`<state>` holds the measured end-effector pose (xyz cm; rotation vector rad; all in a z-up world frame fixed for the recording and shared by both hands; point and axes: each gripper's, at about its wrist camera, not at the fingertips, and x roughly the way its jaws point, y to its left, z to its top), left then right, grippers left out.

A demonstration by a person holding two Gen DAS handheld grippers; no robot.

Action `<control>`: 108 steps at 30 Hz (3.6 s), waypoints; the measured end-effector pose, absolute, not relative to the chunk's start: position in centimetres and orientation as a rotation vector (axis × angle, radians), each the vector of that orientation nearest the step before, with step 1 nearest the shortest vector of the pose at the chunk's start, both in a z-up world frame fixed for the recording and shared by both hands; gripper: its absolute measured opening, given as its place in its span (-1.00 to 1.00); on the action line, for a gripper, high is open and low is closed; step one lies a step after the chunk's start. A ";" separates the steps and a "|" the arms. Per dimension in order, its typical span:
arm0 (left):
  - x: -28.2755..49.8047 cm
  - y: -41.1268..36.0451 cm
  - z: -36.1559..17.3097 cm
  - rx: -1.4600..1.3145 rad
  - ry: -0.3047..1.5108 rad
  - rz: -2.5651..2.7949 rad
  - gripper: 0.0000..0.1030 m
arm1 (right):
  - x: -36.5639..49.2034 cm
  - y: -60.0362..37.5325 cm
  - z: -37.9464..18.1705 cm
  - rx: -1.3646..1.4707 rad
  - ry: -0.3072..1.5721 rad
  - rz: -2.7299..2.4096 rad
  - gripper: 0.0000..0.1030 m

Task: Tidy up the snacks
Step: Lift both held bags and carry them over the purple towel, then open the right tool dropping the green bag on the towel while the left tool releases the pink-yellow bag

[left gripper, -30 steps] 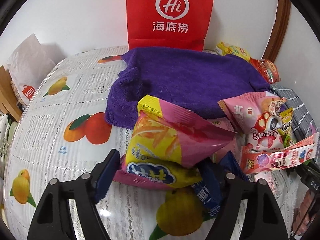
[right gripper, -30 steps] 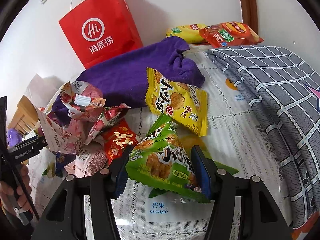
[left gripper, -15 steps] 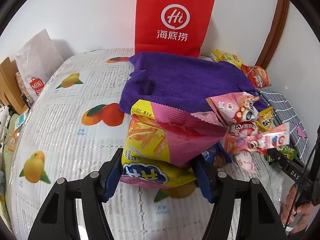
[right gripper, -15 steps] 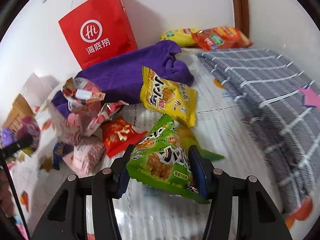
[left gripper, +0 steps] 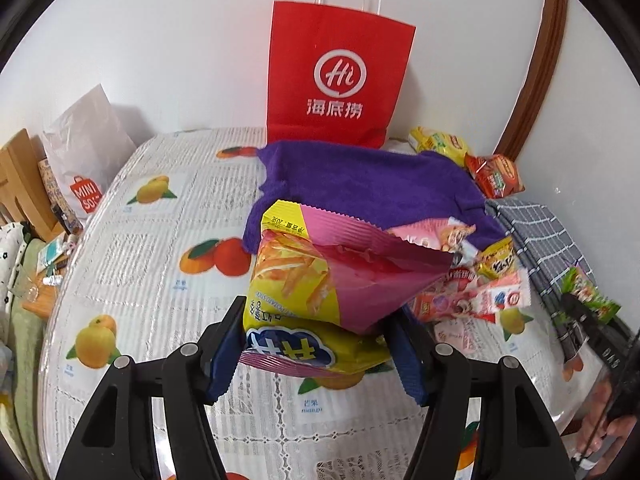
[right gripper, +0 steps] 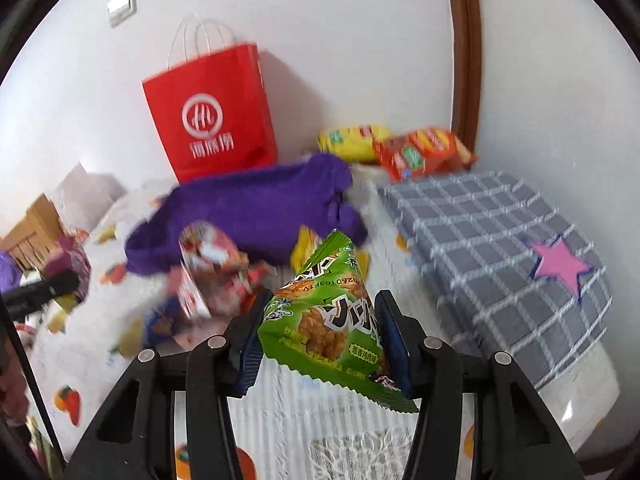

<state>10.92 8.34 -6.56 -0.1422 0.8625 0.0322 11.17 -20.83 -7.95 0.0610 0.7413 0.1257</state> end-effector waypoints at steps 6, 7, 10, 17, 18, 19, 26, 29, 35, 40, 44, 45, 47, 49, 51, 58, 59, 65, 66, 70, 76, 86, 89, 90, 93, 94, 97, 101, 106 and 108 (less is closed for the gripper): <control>12.9 8.5 -4.5 -0.156 0.843 0.030 0.24 | 15.3 -20.1 -3.7 0.092 0.707 0.150 0.00; 13.6 8.7 -4.0 -0.163 0.840 0.027 0.24 | 16.1 -19.9 -3.3 0.093 0.702 0.150 0.00; 15.1 8.8 -2.9 -0.161 0.825 0.031 0.24 | 18.4 -18.7 -1.9 0.072 0.685 0.145 0.00; 19.2 8.9 -0.7 -0.133 0.804 0.056 0.24 | 23.3 -15.9 0.2 0.054 0.690 0.174 0.00; 20.0 9.0 -0.4 -0.132 0.802 0.059 0.24 | 24.1 -15.5 0.3 0.047 0.693 0.173 0.00; 20.6 9.1 -0.3 -0.135 0.801 0.058 0.24 | 25.1 -15.0 0.3 0.041 0.700 0.178 0.00; 25.2 9.4 -0.3 -0.148 0.799 0.067 0.24 | 30.1 -13.5 -0.5 0.055 0.719 0.240 0.00; 27.4 9.6 -1.1 -0.162 0.812 0.077 0.24 | 32.5 -12.9 -1.5 0.059 0.739 0.257 0.00; 30.5 10.1 -3.4 -0.209 0.844 0.085 0.24 | 36.8 -11.9 -3.2 0.057 0.777 0.236 0.00; 32.6 10.3 -5.5 -0.222 0.870 0.088 0.24 | 38.4 -11.2 -5.0 0.030 0.799 0.249 0.00; 33.5 10.0 -6.6 -0.201 0.893 0.102 0.24 | 39.2 -10.9 -6.4 -0.001 0.839 0.266 0.00; 33.7 9.8 -6.9 -0.183 0.908 0.104 0.24 | 39.5 -10.8 -6.7 -0.008 0.847 0.263 0.00; 33.8 9.7 -7.0 -0.177 0.906 0.094 0.24 | 39.5 -11.0 -7.2 -0.009 0.856 0.265 0.00; 33.9 9.5 -7.2 -0.169 0.910 0.098 0.24 | 39.7 -11.2 -7.7 -0.025 0.883 0.268 0.00; 33.9 9.5 -7.4 -0.162 0.910 0.108 0.24 | 40.0 -11.3 -8.2 -0.045 0.915 0.259 0.00; 34.8 9.7 -8.9 -0.176 0.960 0.124 0.24 | 41.2 -11.7 -10.7 -0.052 1.025 0.252 0.00; 35.0 9.7 -9.1 -0.178 0.968 0.125 0.24 | 41.3 -11.6 -10.9 -0.058 1.033 0.248 0.00; 35.3 9.2 -10.1 -0.176 1.000 0.121 0.24 | 41.6 -10.8 -12.6 -0.098 1.093 0.265 0.00; 35.3 9.0 -10.1 -0.173 0.998 0.120 0.24 | 41.6 -10.6 -12.8 -0.105 1.099 0.267 0.00; 35.2 8.8 -10.6 -0.157 1.020 0.130 0.24 | 41.8 -10.2 -14.0 -0.118 1.143 0.264 0.00; 35.3 9.1 -11.1 -0.163 1.041 0.146 0.24 | 41.9 -10.2 -14.9 -0.123 1.178 0.266 0.00; 35.5 9.1 -11.3 -0.158 1.056 0.157 0.24 | 42.0 -9.5 -15.5 -0.126 1.195 0.291 0.01; 35.8 9.0 -11.6 -0.155 1.061 0.155 0.24 | 42.3 -9.4 -16.2 -0.123 1.216 0.287 0.02; 35.8 8.9 -11.6 -0.154 1.062 0.155 0.24 | 42.4 -9.3 -16.3 -0.127 1.222 0.290 0.10; 35.8 8.9 -11.7 -0.148 1.057 0.156 0.24 | 42.4 -8.9 -16.6 -0.157 1.220 0.289 0.47; 35.8 8.9 -11.7 -0.148 1.055 0.155 0.24 | 42.3 -8.8 -16.4 -0.176 1.205 0.276 0.48; 35.7 8.8 -11.5 -0.156 1.049 0.146 0.24 | 42.0 -8.9 -15.4 -0.174 1.171 0.271 0.50; 35.3 8.3 -10.9 -0.158 1.026 0.110 0.24 | 41.7 -9.5 -13.7 -0.154 1.121 0.272 0.51; 35.3 7.4 -11.5 -0.130 1.044 0.097 0.24 | 41.4 -10.2 -12.2 -0.142 1.067 0.234 0.52; 35.5 7.3 -11.7 -0.128 1.055 0.096 0.24 | 41.3 -10.6 -11.6 -0.143 1.048 0.223 0.52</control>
